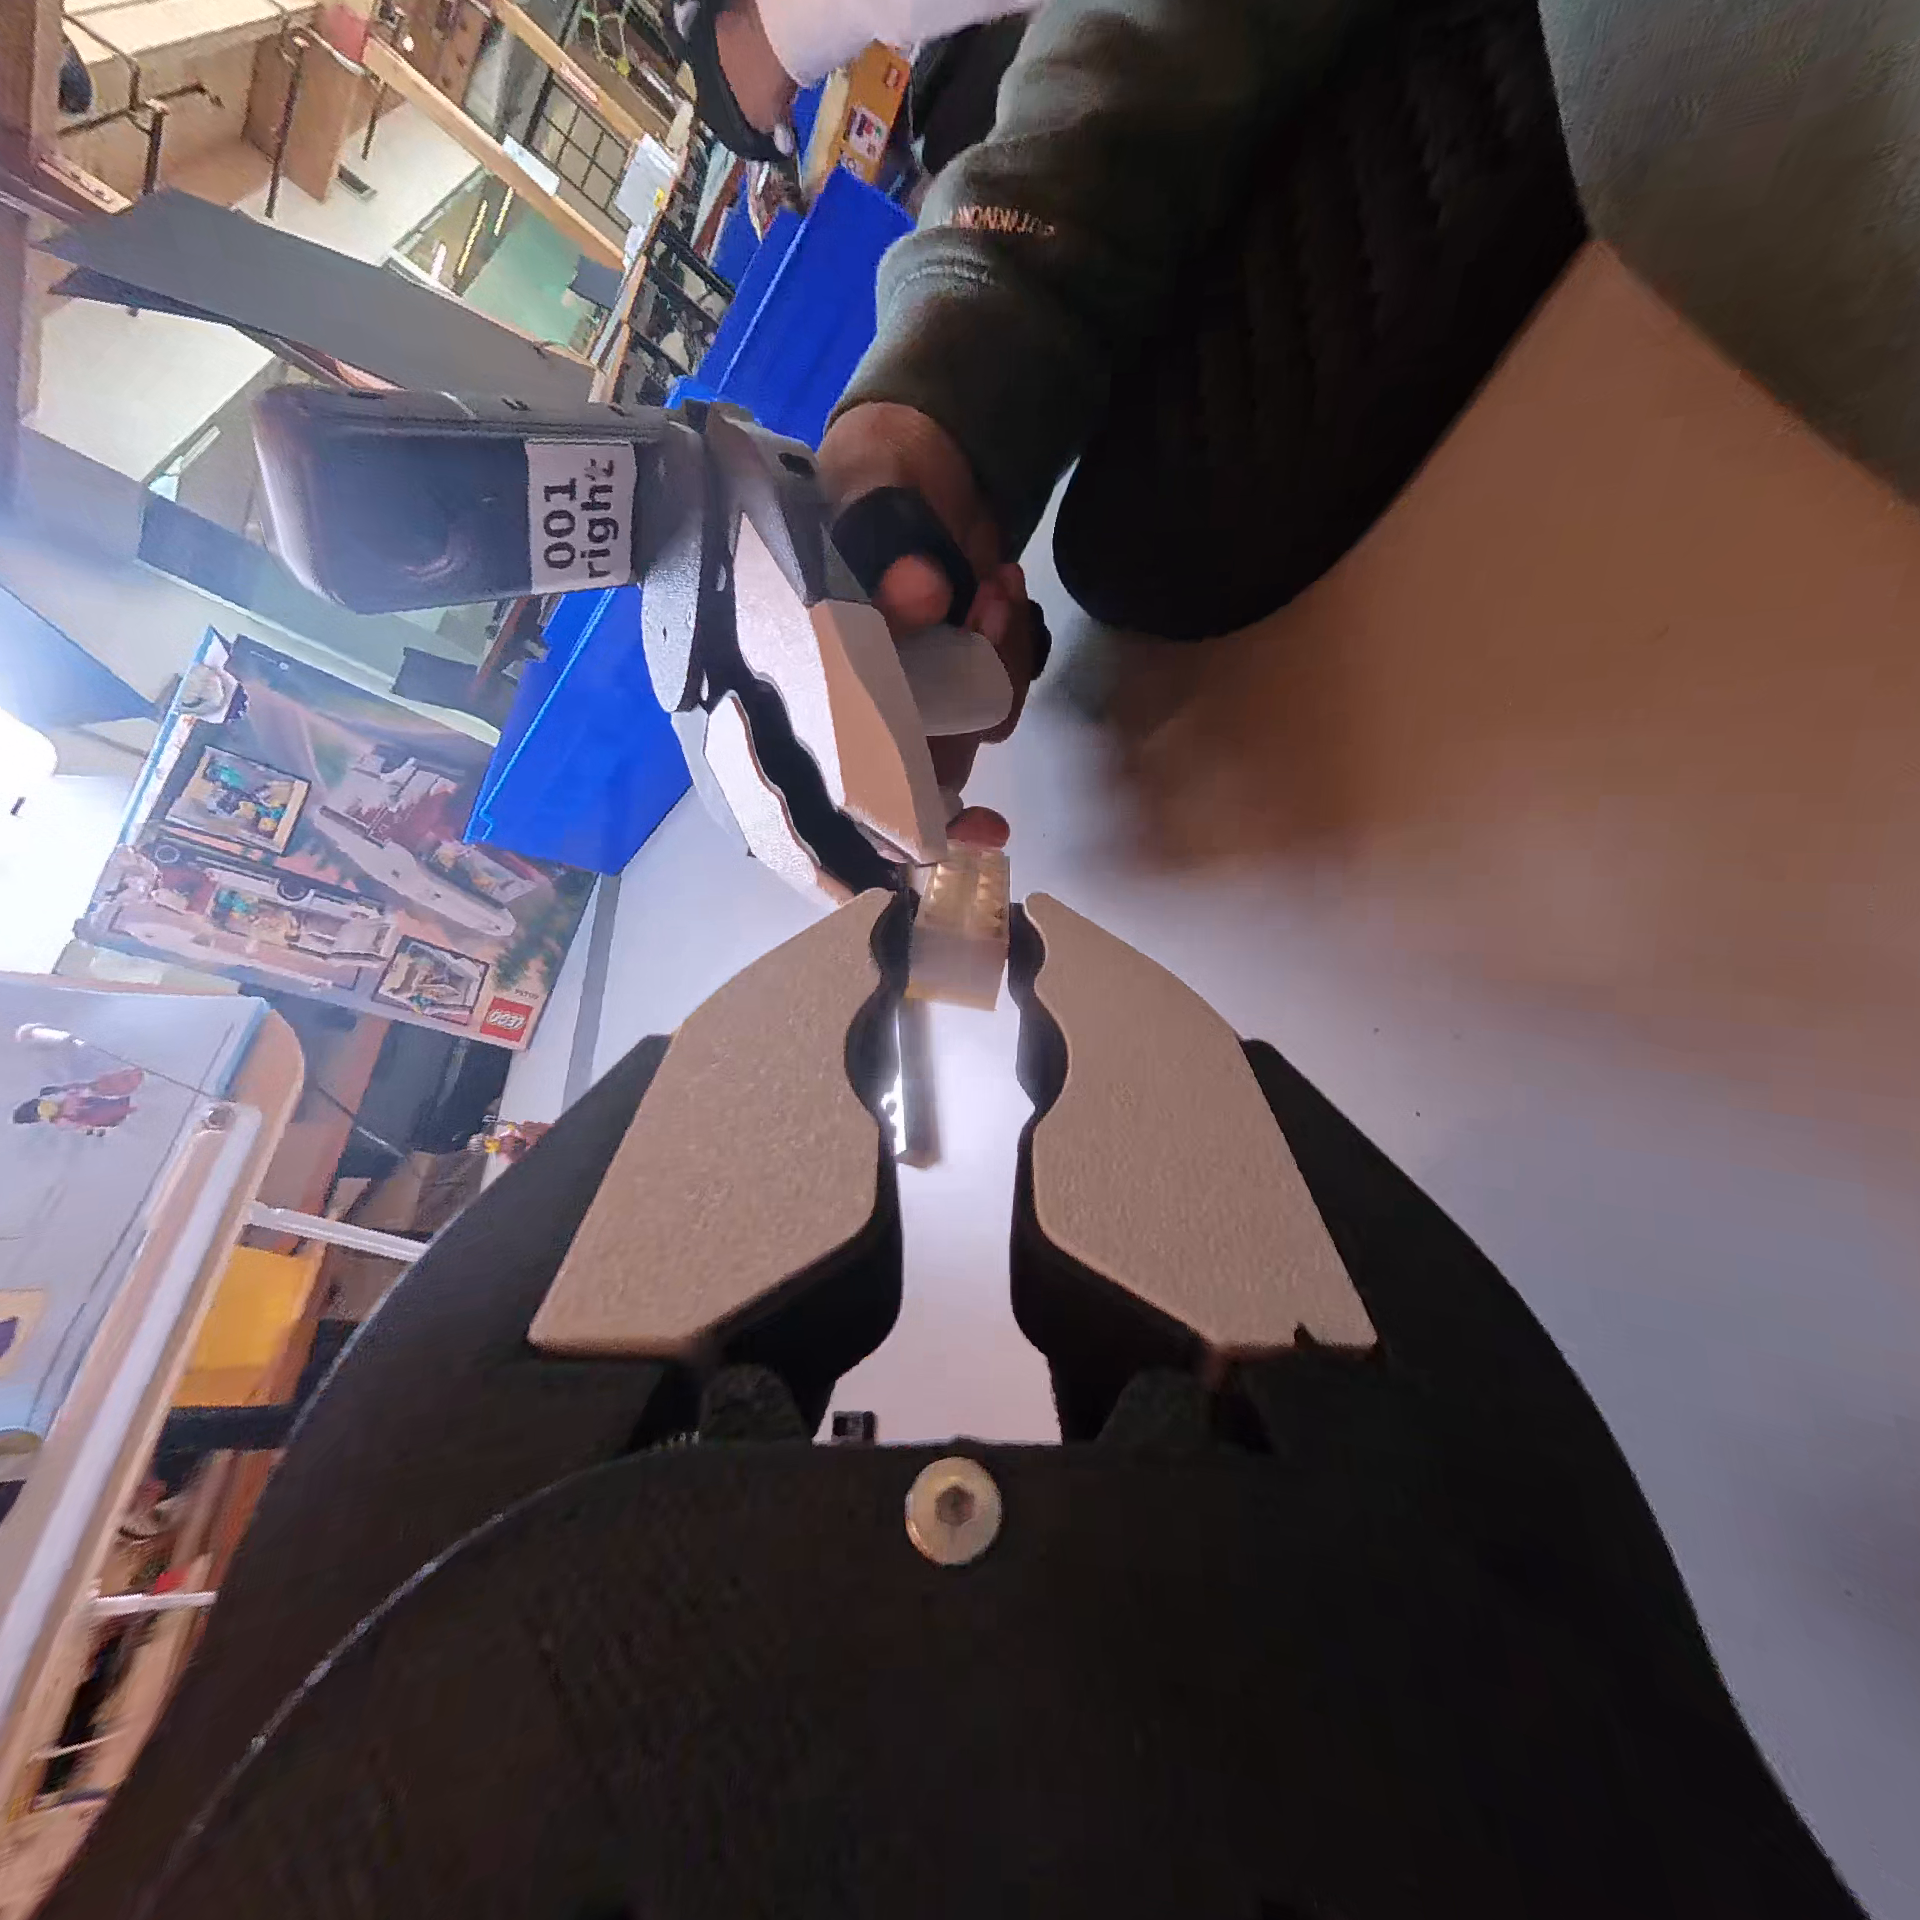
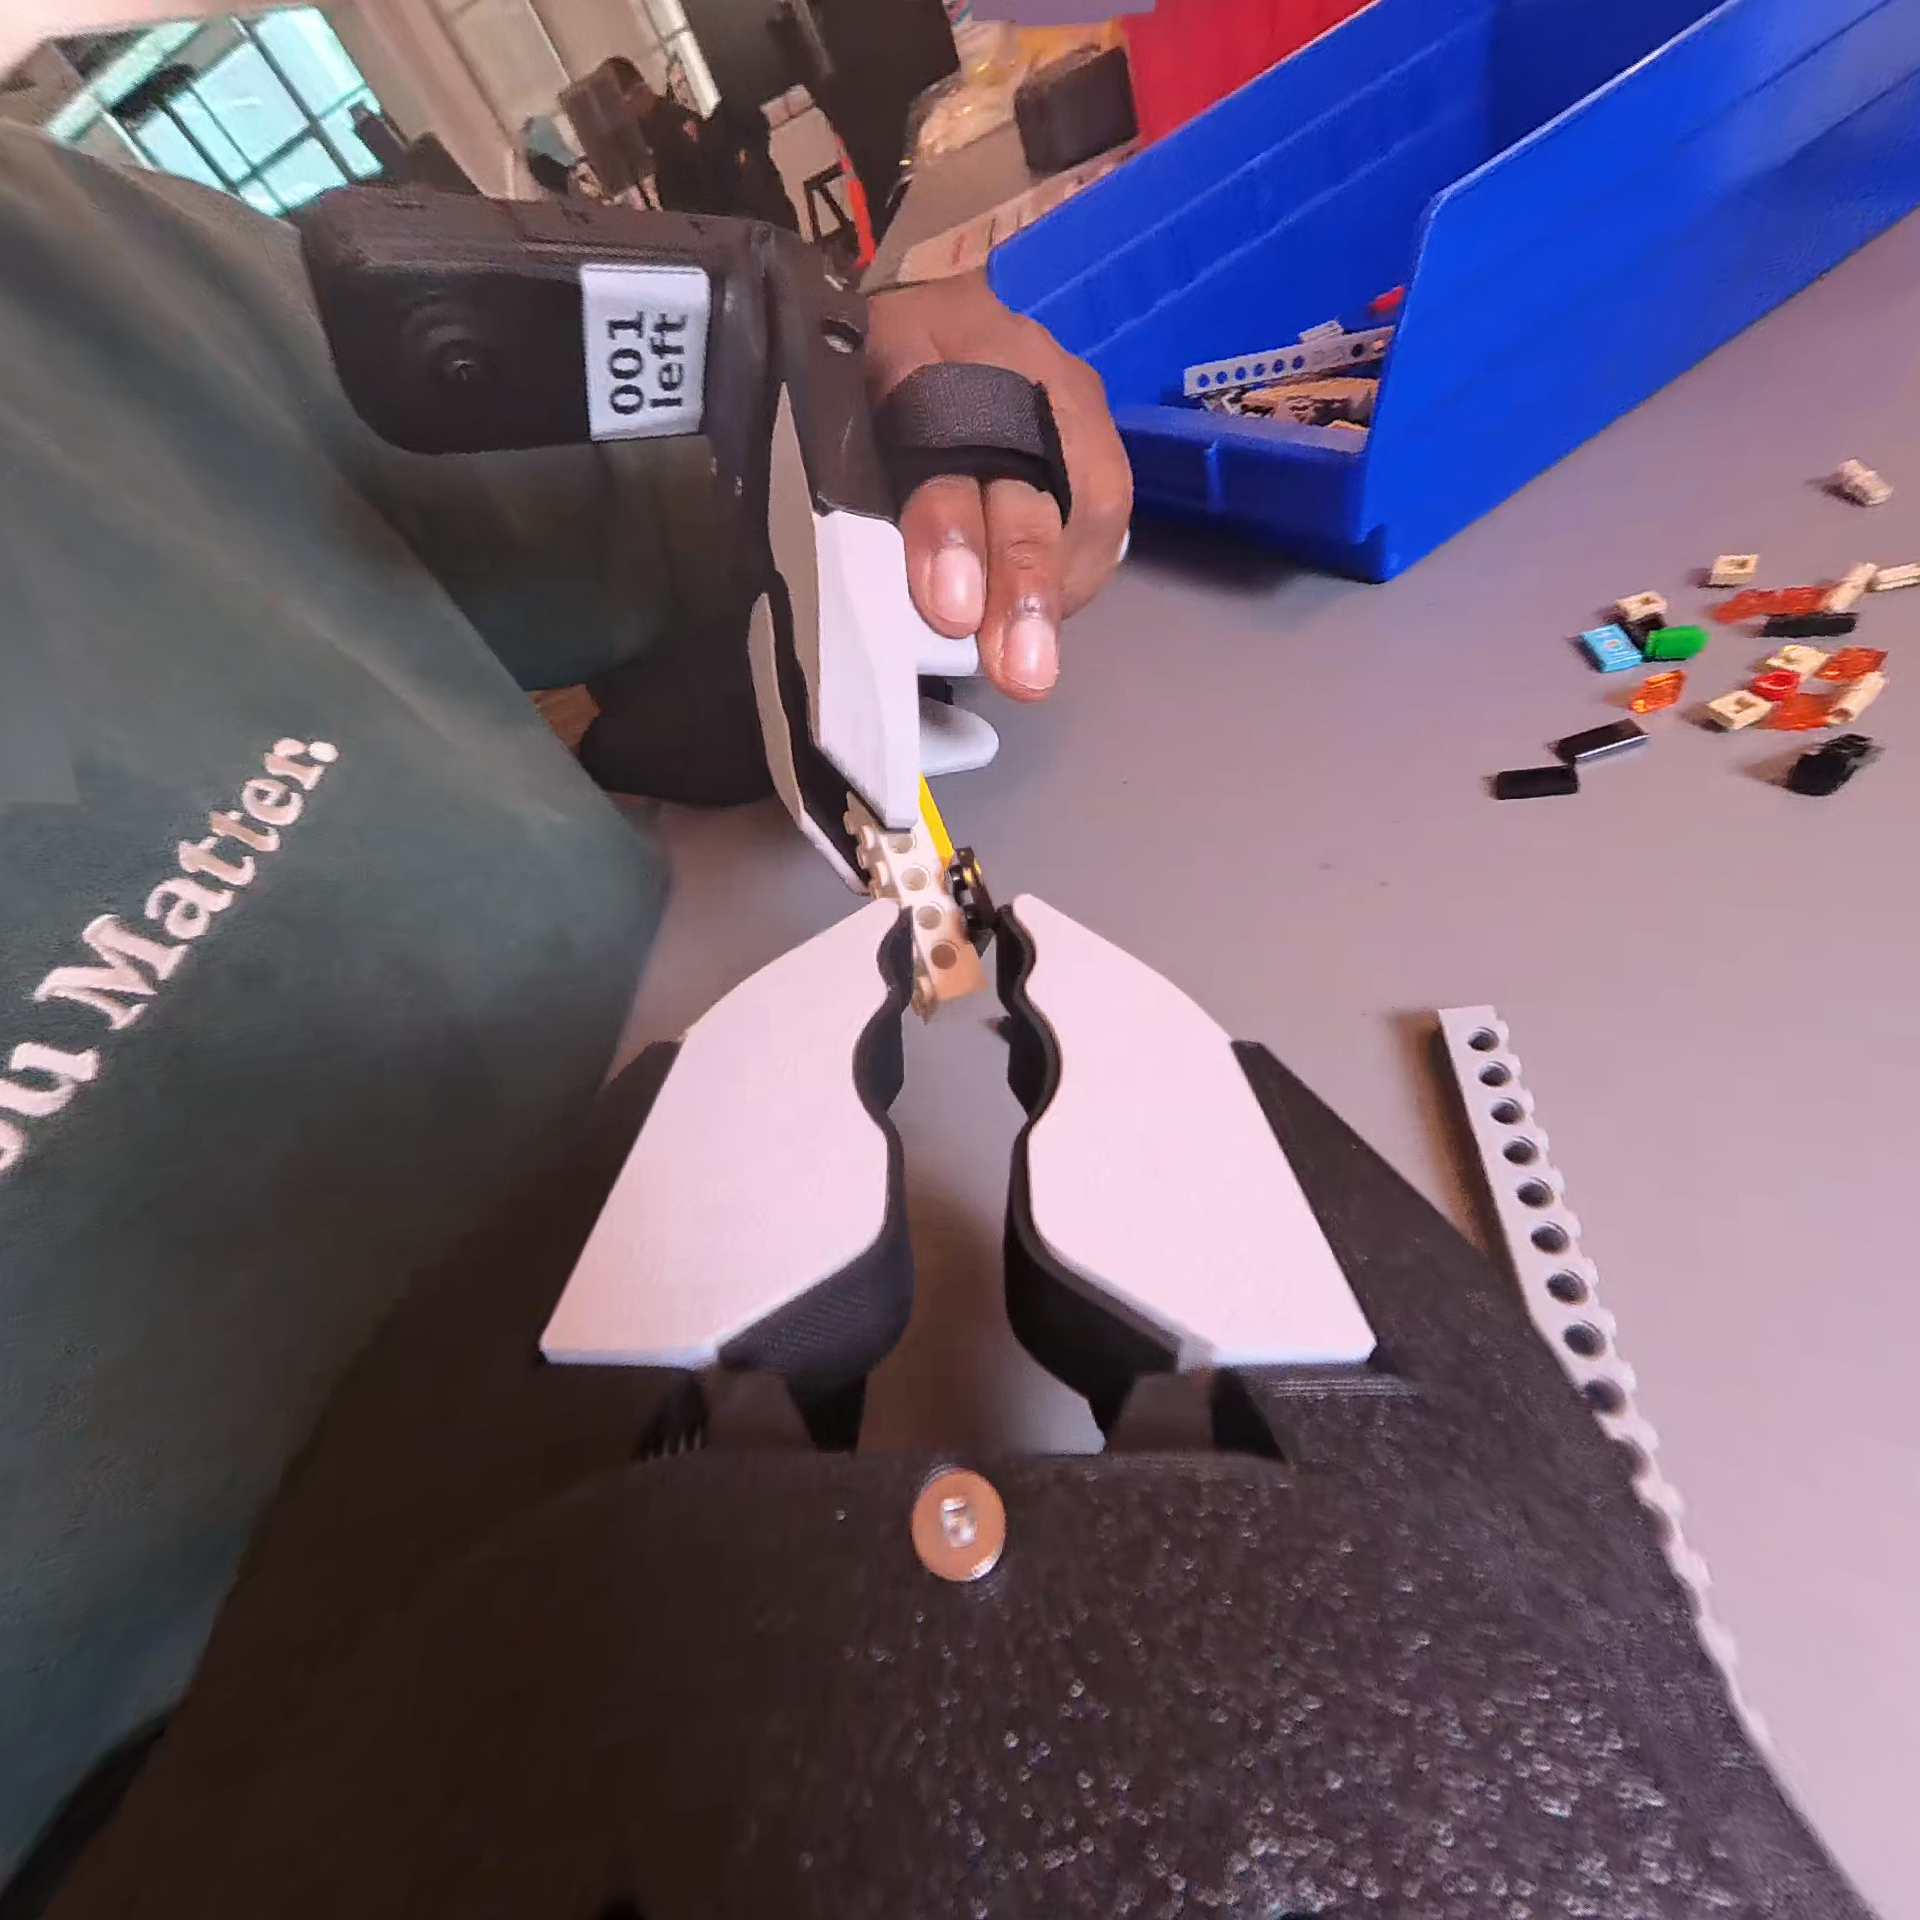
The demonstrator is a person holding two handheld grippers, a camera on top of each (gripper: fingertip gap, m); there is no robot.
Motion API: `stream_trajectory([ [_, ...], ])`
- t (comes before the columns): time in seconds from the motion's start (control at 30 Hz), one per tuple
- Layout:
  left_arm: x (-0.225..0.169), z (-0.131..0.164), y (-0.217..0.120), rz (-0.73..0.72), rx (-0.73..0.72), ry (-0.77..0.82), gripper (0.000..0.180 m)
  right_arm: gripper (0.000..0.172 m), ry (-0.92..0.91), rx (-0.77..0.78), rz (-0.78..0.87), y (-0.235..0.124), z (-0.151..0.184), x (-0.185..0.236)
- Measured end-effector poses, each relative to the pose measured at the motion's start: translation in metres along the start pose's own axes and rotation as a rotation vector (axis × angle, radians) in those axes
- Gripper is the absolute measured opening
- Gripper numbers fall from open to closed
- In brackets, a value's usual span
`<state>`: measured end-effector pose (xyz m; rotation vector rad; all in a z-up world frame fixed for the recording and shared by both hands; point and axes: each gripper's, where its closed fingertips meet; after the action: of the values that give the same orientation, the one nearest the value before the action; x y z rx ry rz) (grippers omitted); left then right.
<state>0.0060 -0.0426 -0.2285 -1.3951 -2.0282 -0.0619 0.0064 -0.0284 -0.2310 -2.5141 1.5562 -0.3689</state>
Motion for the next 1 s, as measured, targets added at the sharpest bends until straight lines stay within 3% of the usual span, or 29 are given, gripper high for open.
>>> stream_trajectory([
  [0.13,0.009,0.0,-0.006,0.05,-0.073,-0.249,0.02,0.013,0.045,-0.093,-0.027,-0.005,-0.013,0.002],
  [0.17,0.012,0.001,-0.007,0.049,-0.088,-0.282,0.02,0.004,0.056,-0.118,-0.035,-0.006,-0.018,0.002],
  [0.3,0.008,0.001,-0.006,0.037,-0.071,-0.19,0.019,0.005,0.063,-0.095,-0.031,-0.005,-0.015,0.004],
  [0.4,0.001,0.0,-0.003,0.033,-0.049,-0.096,0.019,0.015,0.145,-0.078,-0.085,0.0,-0.009,0.006],
  [0.5,-0.002,0.002,-0.002,0.031,-0.032,-0.073,0.019,0.005,0.123,-0.043,-0.069,0.002,-0.005,0.005],
  [0.6,0.008,0.001,-0.005,0.062,-0.08,-0.292,0.022,0.005,0.02,-0.054,0.017,-0.001,-0.011,-0.001],
  [0.67,0.018,0.0,-0.008,0.111,-0.113,-0.528,0.044,0.005,-0.194,-0.043,0.12,-0.003,-0.017,-0.002],
  [0.73,0.016,0.0,-0.007,0.157,-0.109,-0.621,0.046,0.005,-0.393,0.009,0.229,-0.001,-0.022,-0.002],
  [0.8,0.013,0.001,-0.002,0.117,-0.074,-0.527,0.02,0.005,-0.581,0.086,0.318,0.003,-0.02,-0.003],
  [0.87,0.011,0.01,0.001,0.062,0.012,-0.382,0.016,0.005,-0.692,0.147,0.37,0.005,-0.016,-0.004],
  [0.93,0.01,0.014,0.001,0.007,0.073,-0.219,0.016,0.005,-0.603,0.142,0.348,0.006,-0.013,-0.005],
  [1.0,-0.007,0.012,0.002,0.056,0.091,-0.058,0.016,0.005,-0.3,0.067,0.35,-0.001,-0.013,-0.023],
])
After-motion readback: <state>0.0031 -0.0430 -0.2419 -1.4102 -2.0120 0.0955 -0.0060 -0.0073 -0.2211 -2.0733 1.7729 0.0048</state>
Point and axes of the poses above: each gripper's, where its closed fingertips meet, y out along the fingers, z out of its underside, x = y × z across the jaws, and after that the axes turned 15 degrees about -y, right-handed
